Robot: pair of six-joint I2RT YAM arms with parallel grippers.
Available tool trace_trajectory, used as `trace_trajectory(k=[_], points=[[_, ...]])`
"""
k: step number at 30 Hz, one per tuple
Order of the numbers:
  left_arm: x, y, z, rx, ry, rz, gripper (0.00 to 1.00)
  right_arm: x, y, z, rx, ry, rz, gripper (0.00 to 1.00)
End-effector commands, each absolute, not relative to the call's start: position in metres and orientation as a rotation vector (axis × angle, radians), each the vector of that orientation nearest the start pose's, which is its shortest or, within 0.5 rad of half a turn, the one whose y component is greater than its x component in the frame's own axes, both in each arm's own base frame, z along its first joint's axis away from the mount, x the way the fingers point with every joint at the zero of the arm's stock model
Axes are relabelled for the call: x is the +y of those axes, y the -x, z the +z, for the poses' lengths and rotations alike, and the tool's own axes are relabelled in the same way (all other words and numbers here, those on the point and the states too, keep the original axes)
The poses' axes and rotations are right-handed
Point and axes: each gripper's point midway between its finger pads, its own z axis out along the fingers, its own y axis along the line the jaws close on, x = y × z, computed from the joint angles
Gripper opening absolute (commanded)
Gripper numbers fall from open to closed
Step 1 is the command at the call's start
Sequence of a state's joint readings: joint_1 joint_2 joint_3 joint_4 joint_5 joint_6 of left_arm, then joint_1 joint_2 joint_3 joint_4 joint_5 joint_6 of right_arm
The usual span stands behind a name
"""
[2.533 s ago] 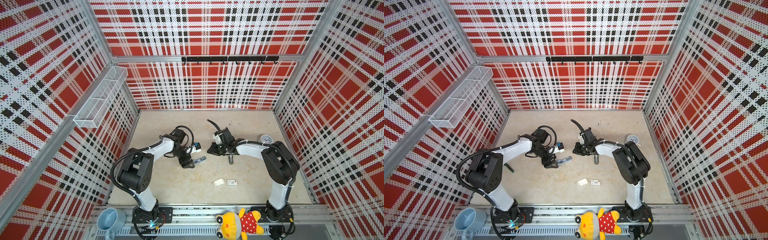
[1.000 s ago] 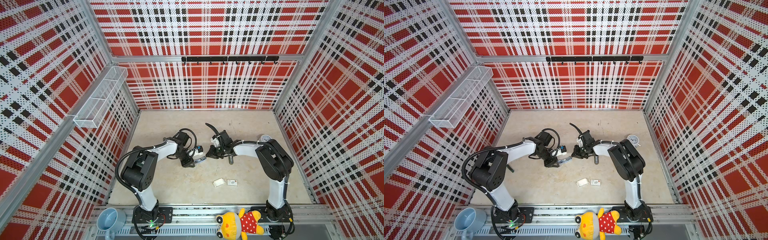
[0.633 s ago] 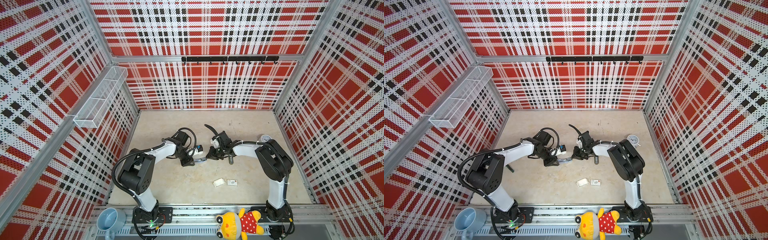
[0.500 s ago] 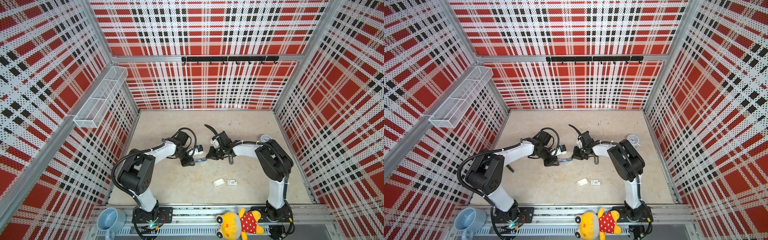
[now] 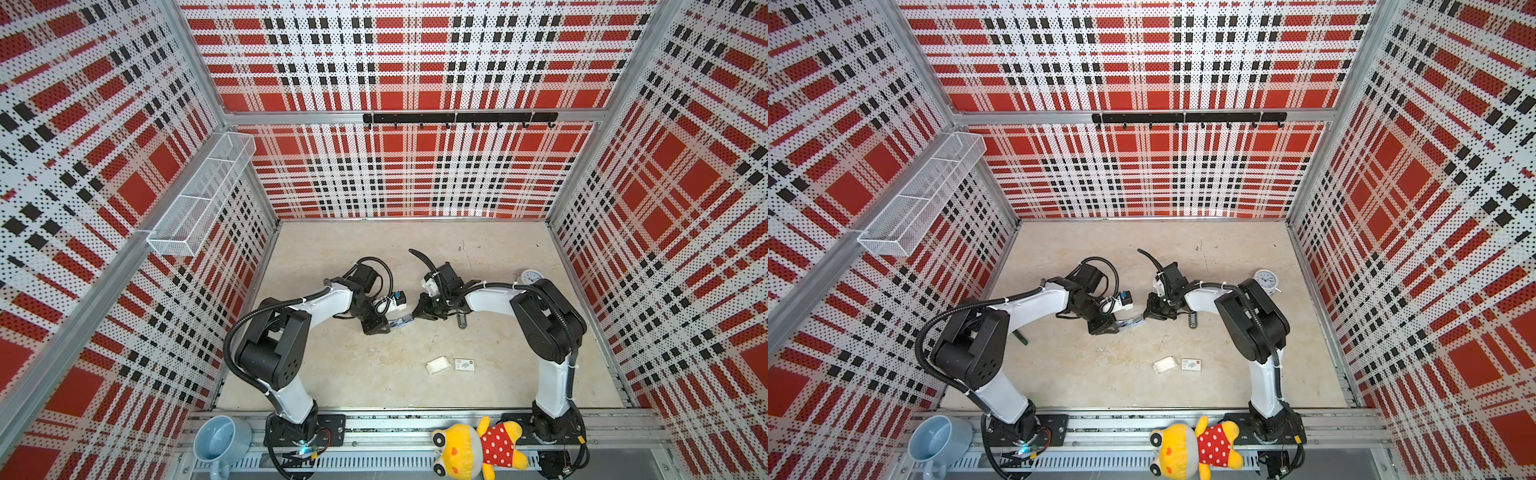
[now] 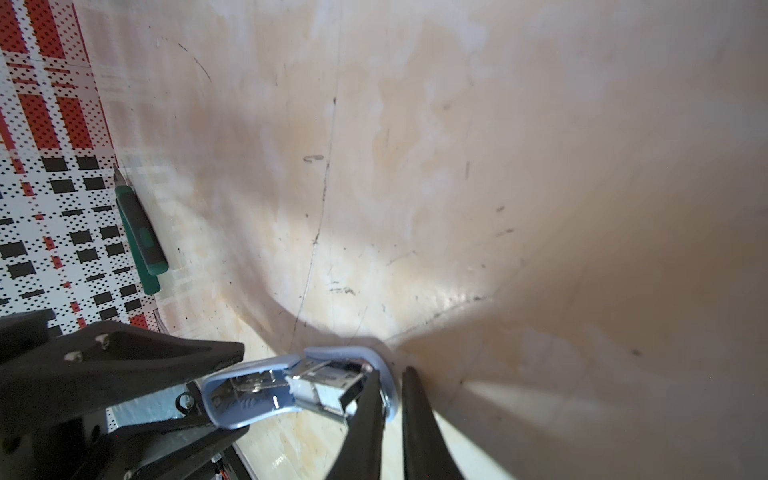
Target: Load the staples into the stapler
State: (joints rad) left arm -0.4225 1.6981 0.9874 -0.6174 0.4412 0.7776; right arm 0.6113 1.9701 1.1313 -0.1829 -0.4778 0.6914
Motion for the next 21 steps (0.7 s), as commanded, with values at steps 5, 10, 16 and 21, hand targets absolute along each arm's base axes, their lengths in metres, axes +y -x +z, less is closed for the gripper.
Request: trace_trajectory(k=[5,10,16,21], points=[[-0.211,-0.2744,0.0524,2.197,-1.602,-0.568,0.35,0.3277,-0.3274,0.0194,2.794,0.111,1.019,0.13],[-0.2109,-0.2745,0.0519,2.198,-1.601,-0.566,0.31,0.3267,-0.3265,0.0182,2.799,0.115,1.006,0.12],[-0.2126,-0.2741,0.054,2.19,-1.586,-0.574,0.27,0.3265,-0.3234,0.0149,2.812,0.124,0.988,0.12],[-0.2132,-0.2753,0.0552,2.183,-1.581,-0.559,0.25,0.3196,-0.3262,0.0191,2.807,0.116,0.923,0.11]])
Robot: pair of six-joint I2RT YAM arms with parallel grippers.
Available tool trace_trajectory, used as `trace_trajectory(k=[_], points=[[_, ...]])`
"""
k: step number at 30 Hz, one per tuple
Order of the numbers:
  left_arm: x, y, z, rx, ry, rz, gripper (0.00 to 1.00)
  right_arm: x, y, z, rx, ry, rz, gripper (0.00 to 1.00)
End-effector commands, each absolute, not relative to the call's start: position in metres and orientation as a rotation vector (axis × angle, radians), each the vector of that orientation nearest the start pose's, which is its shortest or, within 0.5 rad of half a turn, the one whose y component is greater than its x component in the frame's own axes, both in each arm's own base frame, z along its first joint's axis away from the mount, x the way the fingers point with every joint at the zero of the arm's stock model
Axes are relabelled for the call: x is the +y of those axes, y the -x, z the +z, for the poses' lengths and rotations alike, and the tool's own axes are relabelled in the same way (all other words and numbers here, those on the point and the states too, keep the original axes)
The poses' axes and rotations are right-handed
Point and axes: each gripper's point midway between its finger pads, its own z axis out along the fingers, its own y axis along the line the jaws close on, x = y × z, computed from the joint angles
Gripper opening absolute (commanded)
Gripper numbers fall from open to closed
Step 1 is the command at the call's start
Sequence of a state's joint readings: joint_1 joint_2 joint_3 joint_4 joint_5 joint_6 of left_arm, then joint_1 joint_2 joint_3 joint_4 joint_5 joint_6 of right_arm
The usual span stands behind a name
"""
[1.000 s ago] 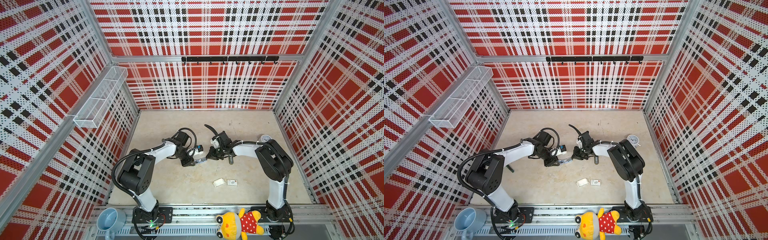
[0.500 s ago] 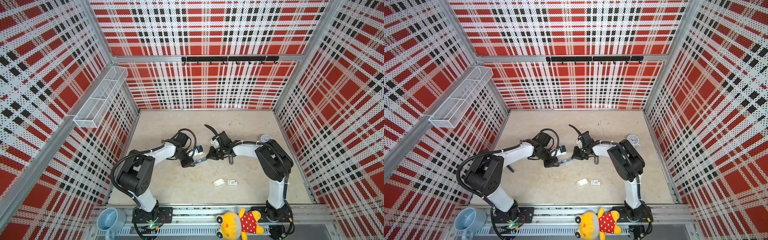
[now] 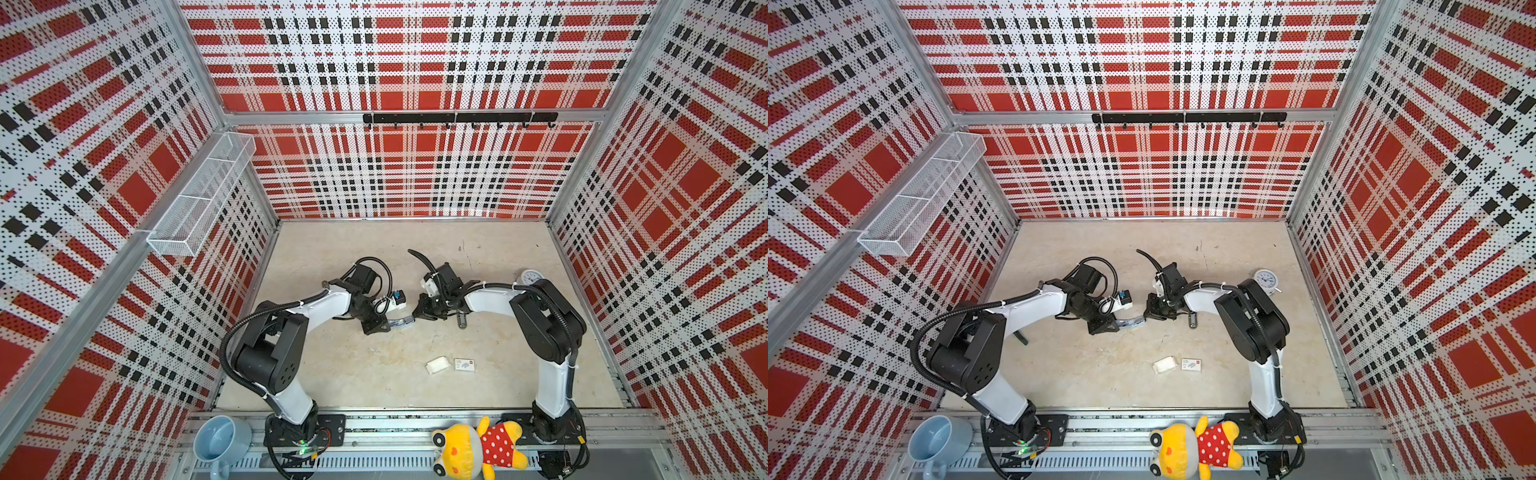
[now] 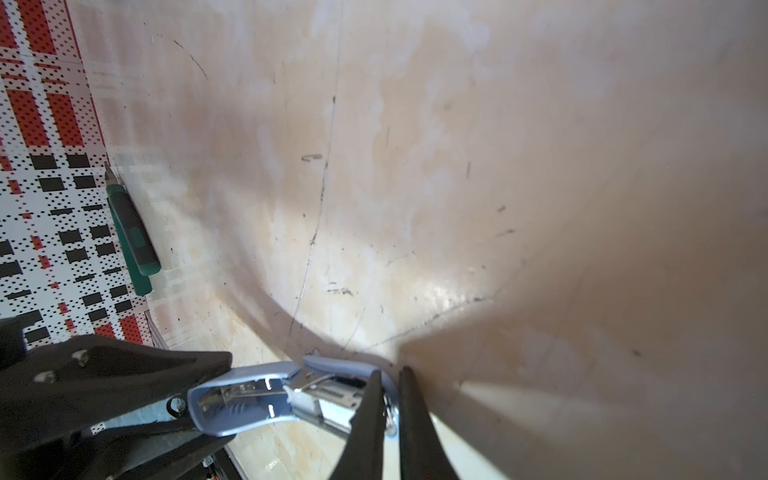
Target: Load the staples into the stapler
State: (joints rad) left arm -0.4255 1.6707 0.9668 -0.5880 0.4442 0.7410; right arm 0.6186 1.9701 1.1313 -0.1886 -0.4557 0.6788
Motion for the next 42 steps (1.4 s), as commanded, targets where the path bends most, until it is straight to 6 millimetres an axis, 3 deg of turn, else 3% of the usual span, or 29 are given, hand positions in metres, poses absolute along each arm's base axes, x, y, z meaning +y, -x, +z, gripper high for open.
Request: trace_trajectory(k=[1,25,33,42], points=[[-0.213,-0.276,0.055,2.182,-1.583,-0.55,0.25,0.318,-0.327,0.02,2.806,0.113,0.906,0.11],[-0.227,-0.291,0.06,2.202,-1.55,-0.538,0.19,0.325,-0.317,0.015,2.839,0.172,0.851,0.07],[-0.221,-0.287,0.055,2.203,-1.577,-0.505,0.18,0.319,-0.324,0.025,2.805,0.157,0.806,0.07],[-0.233,-0.294,0.06,2.193,-1.565,-0.531,0.18,0.322,-0.32,0.019,2.822,0.157,0.83,0.06]])
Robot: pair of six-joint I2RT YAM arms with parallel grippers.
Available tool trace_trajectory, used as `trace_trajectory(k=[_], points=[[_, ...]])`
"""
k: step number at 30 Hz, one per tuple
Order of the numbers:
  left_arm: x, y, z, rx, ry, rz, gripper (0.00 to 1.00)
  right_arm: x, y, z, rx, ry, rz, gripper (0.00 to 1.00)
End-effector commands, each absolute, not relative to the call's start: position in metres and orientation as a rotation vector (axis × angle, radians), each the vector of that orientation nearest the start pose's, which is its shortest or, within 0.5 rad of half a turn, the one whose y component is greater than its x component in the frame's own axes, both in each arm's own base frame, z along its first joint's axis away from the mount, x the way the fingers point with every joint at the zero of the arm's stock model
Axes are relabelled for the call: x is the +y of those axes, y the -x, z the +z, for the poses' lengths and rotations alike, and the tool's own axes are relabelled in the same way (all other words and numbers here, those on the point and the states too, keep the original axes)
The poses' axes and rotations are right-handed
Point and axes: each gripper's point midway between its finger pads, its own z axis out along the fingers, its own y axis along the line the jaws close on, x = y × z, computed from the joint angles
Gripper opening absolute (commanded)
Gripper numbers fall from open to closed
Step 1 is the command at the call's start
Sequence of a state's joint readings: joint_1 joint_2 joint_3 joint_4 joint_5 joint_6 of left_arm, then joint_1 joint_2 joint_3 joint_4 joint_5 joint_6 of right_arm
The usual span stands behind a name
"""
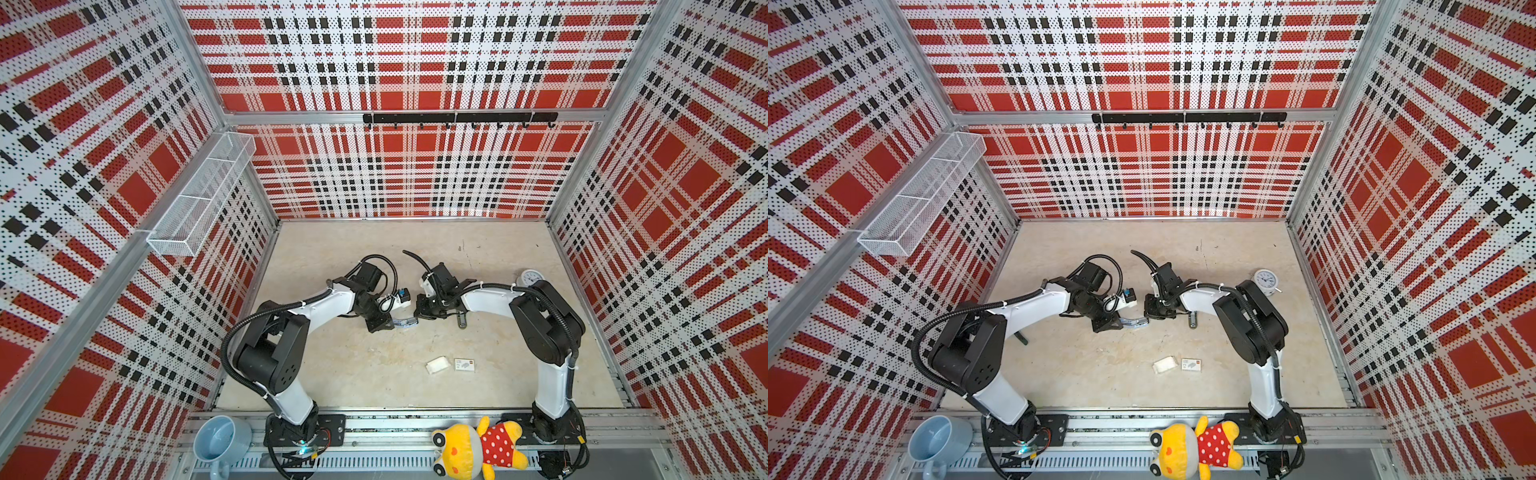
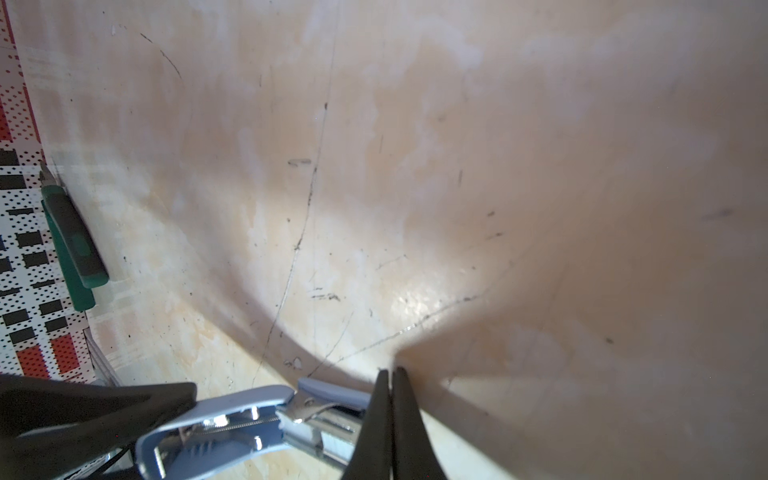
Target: Load the staples into the stapler
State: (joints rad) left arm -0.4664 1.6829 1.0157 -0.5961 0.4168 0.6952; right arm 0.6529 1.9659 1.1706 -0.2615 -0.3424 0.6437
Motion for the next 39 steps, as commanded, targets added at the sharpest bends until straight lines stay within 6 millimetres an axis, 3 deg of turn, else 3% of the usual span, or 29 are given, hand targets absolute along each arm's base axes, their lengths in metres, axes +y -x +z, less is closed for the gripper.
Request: trace_trajectory(k=[1,13,21,32,39], points=[[-0.234,-0.294,0.061,2.193,-1.562,-0.538,0.18,0.322,-0.319,0.018,2.823,0.157,0.832,0.06],[-0.247,-0.295,0.064,2.179,-1.566,-0.547,0.18,0.322,-0.315,0.01,2.822,0.126,0.868,0.06],[-0.25,-0.297,0.066,2.173,-1.583,-0.529,0.17,0.311,-0.313,0.006,2.839,0.095,0.798,0.06],[-0.239,-0.293,0.064,2.17,-1.635,-0.456,0.16,0.283,-0.327,0.042,2.736,0.016,0.773,0.09],[-0.242,-0.295,0.066,2.172,-1.634,-0.47,0.16,0.273,-0.309,0.033,2.778,0.006,0.793,0.08]])
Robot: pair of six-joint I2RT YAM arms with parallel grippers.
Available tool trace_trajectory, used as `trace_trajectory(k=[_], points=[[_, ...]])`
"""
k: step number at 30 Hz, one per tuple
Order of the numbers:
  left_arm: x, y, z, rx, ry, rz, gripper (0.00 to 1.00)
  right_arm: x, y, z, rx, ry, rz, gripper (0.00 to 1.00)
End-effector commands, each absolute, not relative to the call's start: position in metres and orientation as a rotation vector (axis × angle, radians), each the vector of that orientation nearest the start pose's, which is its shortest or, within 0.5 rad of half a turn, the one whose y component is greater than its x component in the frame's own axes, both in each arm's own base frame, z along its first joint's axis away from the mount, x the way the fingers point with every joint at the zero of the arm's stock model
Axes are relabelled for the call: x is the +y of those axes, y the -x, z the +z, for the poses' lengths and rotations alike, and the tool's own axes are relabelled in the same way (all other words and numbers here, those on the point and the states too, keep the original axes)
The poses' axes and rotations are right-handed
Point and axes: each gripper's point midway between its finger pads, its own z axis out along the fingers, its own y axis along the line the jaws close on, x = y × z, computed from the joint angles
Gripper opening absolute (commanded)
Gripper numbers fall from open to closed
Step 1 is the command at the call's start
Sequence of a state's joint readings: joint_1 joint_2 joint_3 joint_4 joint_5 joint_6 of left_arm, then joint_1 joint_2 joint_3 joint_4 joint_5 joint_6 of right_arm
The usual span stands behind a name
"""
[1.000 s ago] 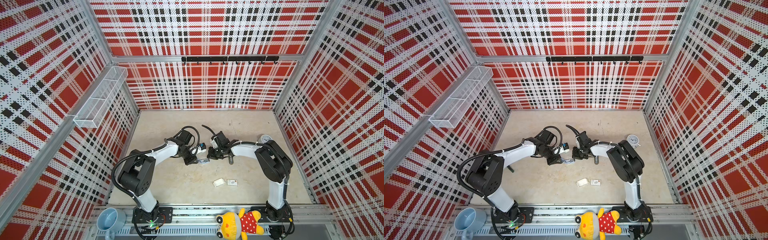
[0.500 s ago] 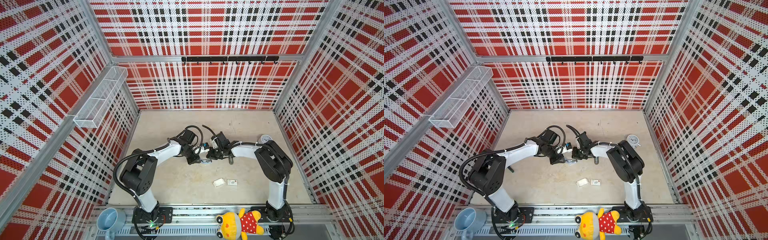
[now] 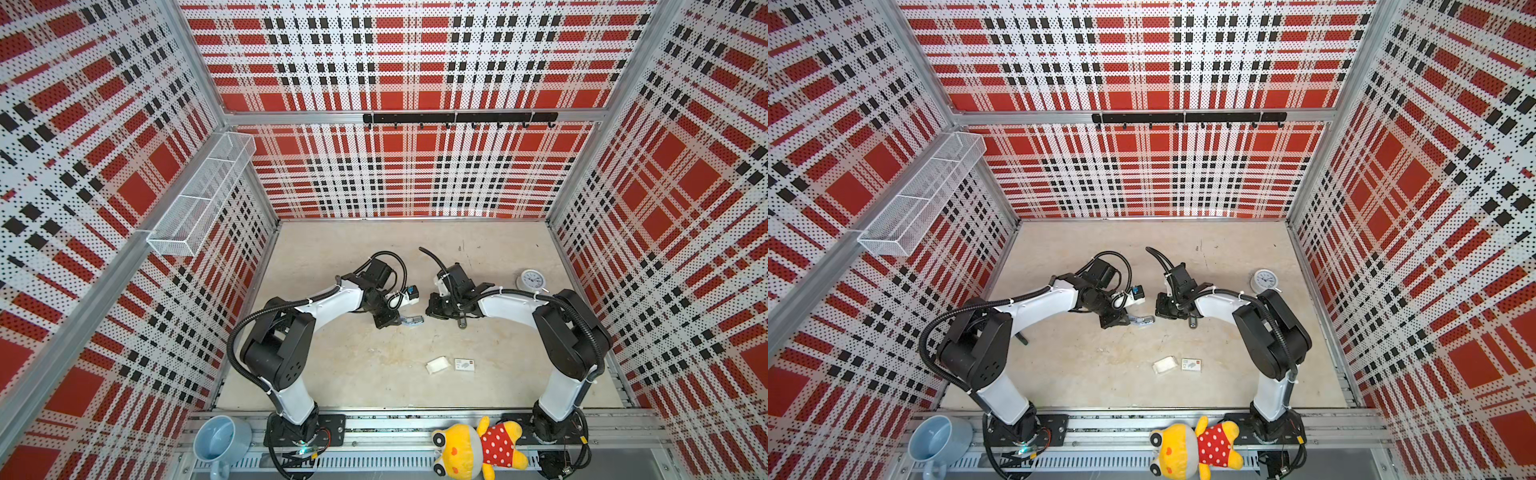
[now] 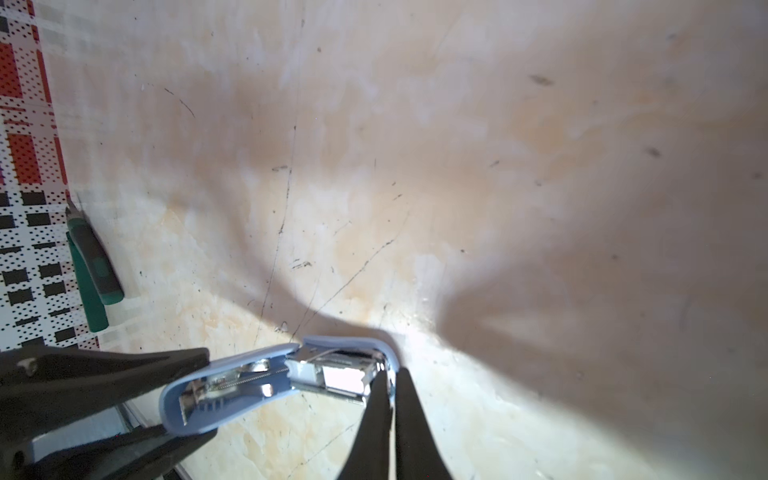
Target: Load the staples into the stapler
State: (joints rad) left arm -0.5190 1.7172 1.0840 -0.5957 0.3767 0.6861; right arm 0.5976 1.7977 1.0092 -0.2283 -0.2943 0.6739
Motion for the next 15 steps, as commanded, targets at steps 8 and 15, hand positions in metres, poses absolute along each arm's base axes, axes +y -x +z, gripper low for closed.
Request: trace_trajectory(k=[8,15], points=[[-0.243,-0.296,0.068,2.174,-1.65,-0.47,0.16,0.282,-0.311,0.027,2.767,0.015,0.859,0.09],[-0.243,-0.296,0.064,2.191,-1.669,-0.469,0.16,0.285,-0.314,0.019,2.792,0.037,0.848,0.08]])
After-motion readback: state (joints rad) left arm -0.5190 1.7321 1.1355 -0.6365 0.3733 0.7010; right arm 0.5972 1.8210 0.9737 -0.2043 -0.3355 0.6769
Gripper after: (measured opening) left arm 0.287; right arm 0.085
